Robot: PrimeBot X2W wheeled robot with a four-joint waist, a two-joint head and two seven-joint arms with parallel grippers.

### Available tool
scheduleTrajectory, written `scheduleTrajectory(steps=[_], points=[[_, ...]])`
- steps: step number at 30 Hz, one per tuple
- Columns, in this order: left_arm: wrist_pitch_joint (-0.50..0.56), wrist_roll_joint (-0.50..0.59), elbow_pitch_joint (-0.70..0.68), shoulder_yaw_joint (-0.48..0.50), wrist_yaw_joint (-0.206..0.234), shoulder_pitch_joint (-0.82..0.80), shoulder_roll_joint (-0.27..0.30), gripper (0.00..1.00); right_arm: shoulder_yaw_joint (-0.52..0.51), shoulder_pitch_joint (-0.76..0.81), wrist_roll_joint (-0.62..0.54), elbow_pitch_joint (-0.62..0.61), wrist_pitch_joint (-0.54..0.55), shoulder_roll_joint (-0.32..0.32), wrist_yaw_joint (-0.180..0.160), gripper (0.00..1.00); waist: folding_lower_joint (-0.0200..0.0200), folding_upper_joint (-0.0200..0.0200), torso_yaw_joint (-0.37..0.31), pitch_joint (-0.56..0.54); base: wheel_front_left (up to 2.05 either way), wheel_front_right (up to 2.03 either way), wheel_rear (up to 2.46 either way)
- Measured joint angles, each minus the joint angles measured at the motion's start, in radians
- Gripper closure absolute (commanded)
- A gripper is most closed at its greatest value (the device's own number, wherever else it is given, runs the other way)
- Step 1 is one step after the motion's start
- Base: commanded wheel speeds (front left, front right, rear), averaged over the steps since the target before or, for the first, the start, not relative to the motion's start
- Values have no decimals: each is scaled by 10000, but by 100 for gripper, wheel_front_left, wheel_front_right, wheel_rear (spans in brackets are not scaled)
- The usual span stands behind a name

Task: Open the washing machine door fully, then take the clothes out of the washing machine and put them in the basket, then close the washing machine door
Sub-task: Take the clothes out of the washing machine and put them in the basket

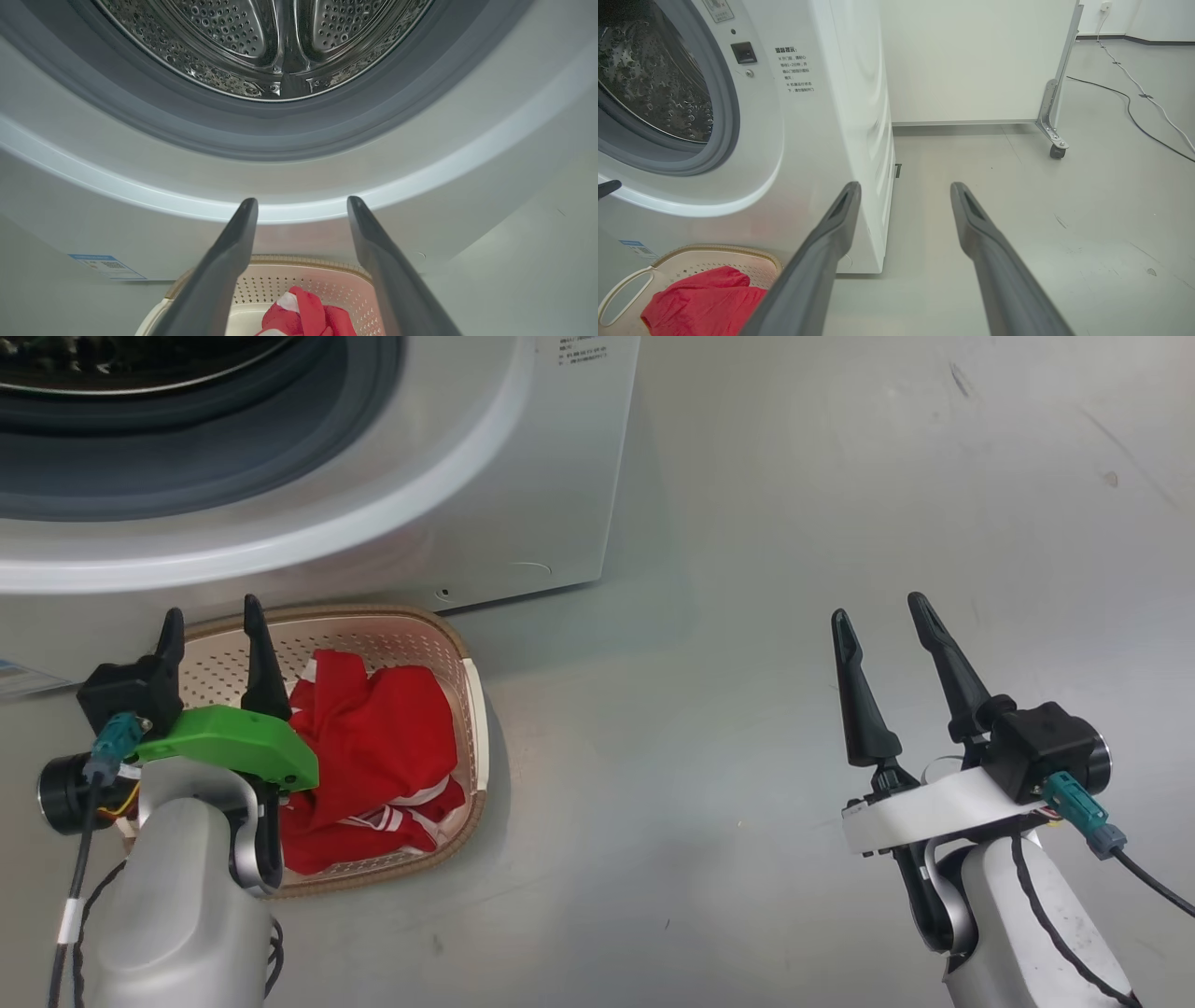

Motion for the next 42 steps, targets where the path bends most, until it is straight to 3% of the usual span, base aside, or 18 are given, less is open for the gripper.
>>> scheduleTrajectory(steps=[16,42], points=[[0,702,-2675,-579,-102,1725,-21,0,-240,724,-186,257,0,4,0,0,0,0,669,-1470,0,0,0],[0,803,-4102,-1806,107,5137,33,0,-318,2535,-180,314,0,46,-272,0,0,0,1410,-3625,0,0,0]])
